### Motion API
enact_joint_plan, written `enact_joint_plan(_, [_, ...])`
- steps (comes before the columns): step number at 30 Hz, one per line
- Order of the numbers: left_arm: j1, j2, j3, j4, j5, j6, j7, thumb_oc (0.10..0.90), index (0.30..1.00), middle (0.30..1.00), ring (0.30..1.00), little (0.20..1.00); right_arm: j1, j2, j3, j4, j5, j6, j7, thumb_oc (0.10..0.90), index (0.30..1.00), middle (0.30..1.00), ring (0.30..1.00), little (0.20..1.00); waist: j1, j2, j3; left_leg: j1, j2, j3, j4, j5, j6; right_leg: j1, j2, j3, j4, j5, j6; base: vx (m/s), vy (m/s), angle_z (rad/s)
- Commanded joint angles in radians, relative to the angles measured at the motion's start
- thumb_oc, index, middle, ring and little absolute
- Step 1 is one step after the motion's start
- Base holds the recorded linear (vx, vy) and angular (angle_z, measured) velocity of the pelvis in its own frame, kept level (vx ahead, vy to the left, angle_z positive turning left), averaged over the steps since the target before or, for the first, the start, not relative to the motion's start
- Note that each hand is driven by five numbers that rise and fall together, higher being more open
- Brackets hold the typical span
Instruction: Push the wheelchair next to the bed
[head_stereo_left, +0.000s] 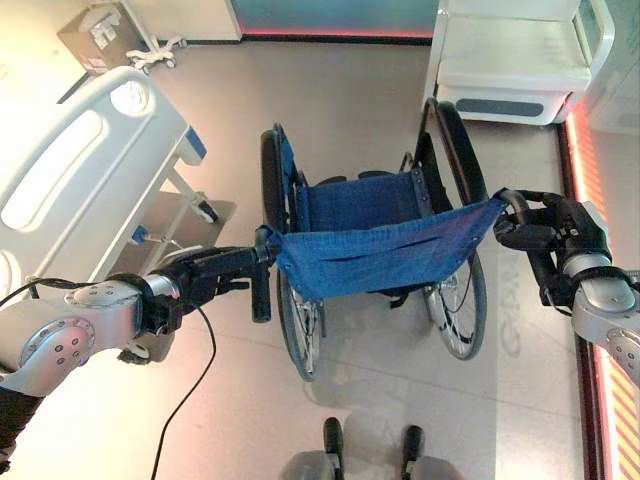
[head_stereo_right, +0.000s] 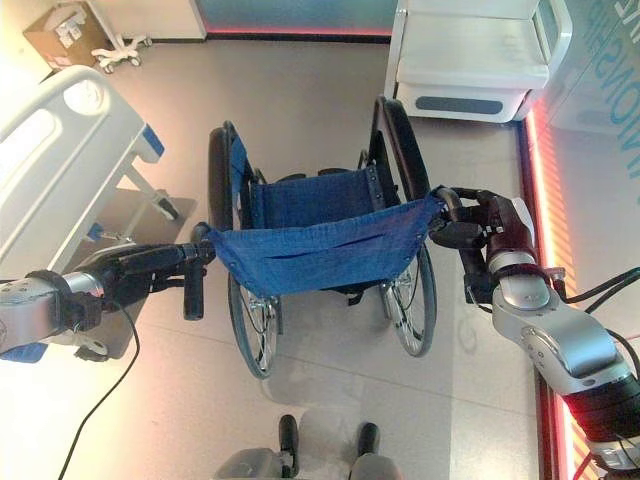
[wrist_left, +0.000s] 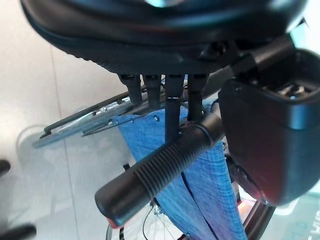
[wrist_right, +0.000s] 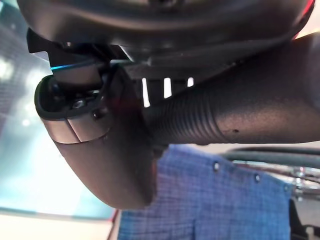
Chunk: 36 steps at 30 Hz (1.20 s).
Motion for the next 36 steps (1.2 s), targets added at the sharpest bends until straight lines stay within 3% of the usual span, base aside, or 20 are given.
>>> enact_joint_plan(1, [0.066, -0.032, -0.106, -0.097, -0.311, 0.039, -0.017, 0.8, 0.9, 0.9, 0.9, 0.9, -0.004, 0.018, 0.1, -0.018, 0.075, -0.078, -0.05, 0.4, 0.3, 0.3, 0.3, 0.3, -0.023, -0.027, -0.021, -0.01, -0.004, 0.051, 0.007, -0.018, -0.026, -0.035, -0.026, -0.008, 0.017, 0.043, 0.038, 0.0, 0.0, 0.0])
enact_joint_plan(8, [0.014, -0.07, -0.205, -0.125, -0.486, -0.056, -0.01, 0.8, 0.9, 0.9, 0.9, 0.9, -0.023, 0.03, 0.149, -0.008, 0.068, -0.095, -0.066, 0.4, 0.3, 0.3, 0.3, 0.3, -0.032, -0.026, -0.02, -0.006, -0.003, 0.058, 0.009, -0.02, -0.023, -0.035, -0.027, -0.004, 0.02, 0.043, 0.036, 0.0, 0.0, 0.0])
enact_joint_plan(11, [-0.017, -0.089, -0.243, -0.131, -0.478, -0.069, 0.016, 0.8, 0.9, 0.9, 0.9, 0.9, -0.034, 0.044, 0.167, 0.0, 0.06, -0.098, -0.07, 0.4, 0.3, 0.3, 0.3, 0.3, -0.034, -0.027, -0.02, -0.005, -0.002, 0.061, 0.01, -0.021, -0.022, -0.036, -0.027, -0.003, 0.021, 0.043, 0.035, 0.0, 0.0, 0.0])
enact_joint_plan(14, [-0.031, -0.112, -0.259, -0.126, -0.376, -0.081, 0.121, 0.8, 0.9, 0.9, 0.9, 0.9, -0.039, 0.059, 0.178, 0.007, 0.054, -0.098, -0.079, 0.4, 0.3, 0.3, 0.3, 0.3, -0.033, -0.03, -0.021, -0.006, -0.003, 0.061, 0.01, -0.022, -0.02, -0.037, -0.027, -0.002, 0.021, 0.044, 0.035, 0.0, 0.0, 0.0])
enact_joint_plan(16, [-0.009, -0.125, -0.208, -0.105, -0.216, -0.081, 0.228, 0.8, 0.9, 0.9, 0.9, 0.9, -0.028, 0.068, 0.163, 0.006, 0.049, -0.095, -0.079, 0.4, 0.3, 0.3, 0.3, 0.3, -0.027, -0.033, -0.021, -0.009, -0.006, 0.057, 0.01, -0.022, -0.018, -0.039, -0.026, -0.002, 0.021, 0.042, 0.036, 0.0, 0.0, 0.0])
enact_joint_plan(19, [0.046, -0.123, -0.106, -0.083, -0.132, -0.069, 0.273, 0.8, 0.9, 0.9, 0.9, 0.9, -0.005, 0.055, 0.118, -0.016, 0.066, -0.074, -0.073, 0.4, 0.3, 0.3, 0.3, 0.3, -0.019, -0.037, -0.023, -0.012, -0.008, 0.05, 0.011, -0.022, -0.019, -0.039, -0.026, -0.004, 0.02, 0.041, 0.037, 0.0, 0.0, 0.0])
enact_joint_plan(23, [0.136, -0.091, 0.046, -0.068, -0.045, -0.065, 0.243, 0.8, 0.9, 0.9, 0.9, 0.9, 0.042, 0.028, 0.039, -0.031, 0.082, -0.056, -0.039, 0.4, 0.3, 0.3, 0.3, 0.3, -0.01, -0.036, -0.027, -0.015, -0.009, 0.047, 0.013, -0.019, -0.022, -0.036, -0.03, -0.013, 0.021, 0.04, 0.036, 0.0, 0.0, 0.0])
enact_joint_plan(28, [0.189, -0.061, 0.158, -0.039, 0.106, -0.057, 0.26, 0.8, 0.9, 0.9, 0.9, 0.9, 0.068, 0.023, -0.005, -0.024, 0.077, -0.054, -0.01, 0.4, 0.3, 0.3, 0.3, 0.3, -0.001, -0.035, -0.028, -0.018, -0.01, 0.042, 0.013, -0.017, -0.024, -0.036, -0.033, -0.024, 0.022, 0.038, 0.036, 0.0, 0.002, -0.01])
enact_joint_plan(31, [0.234, -0.026, 0.259, -0.001, 0.277, -0.037, 0.143, 0.8, 0.9, 0.9, 0.9, 0.9, 0.07, 0.005, -0.037, -0.027, 0.097, -0.039, -0.001, 0.4, 0.3, 0.3, 0.3, 0.3, 0.007, -0.038, -0.027, -0.022, -0.01, 0.037, 0.013, -0.016, -0.024, -0.037, -0.035, -0.03, 0.023, 0.036, 0.034, 0.0, 0.0, 0.0])
enact_joint_plan(36, [0.262, 0.002, 0.313, 0.025, 0.338, -0.025, -0.037, 0.8, 0.9, 0.9, 0.9, 0.9, 0.069, -0.001, -0.059, -0.028, 0.108, -0.025, 0.009, 0.4, 0.3, 0.3, 0.3, 0.3, 0.011, -0.038, -0.026, -0.026, -0.009, 0.038, 0.014, -0.015, -0.026, -0.04, -0.037, -0.036, 0.027, 0.035, 0.034, 0.0, 0.0, 0.0])
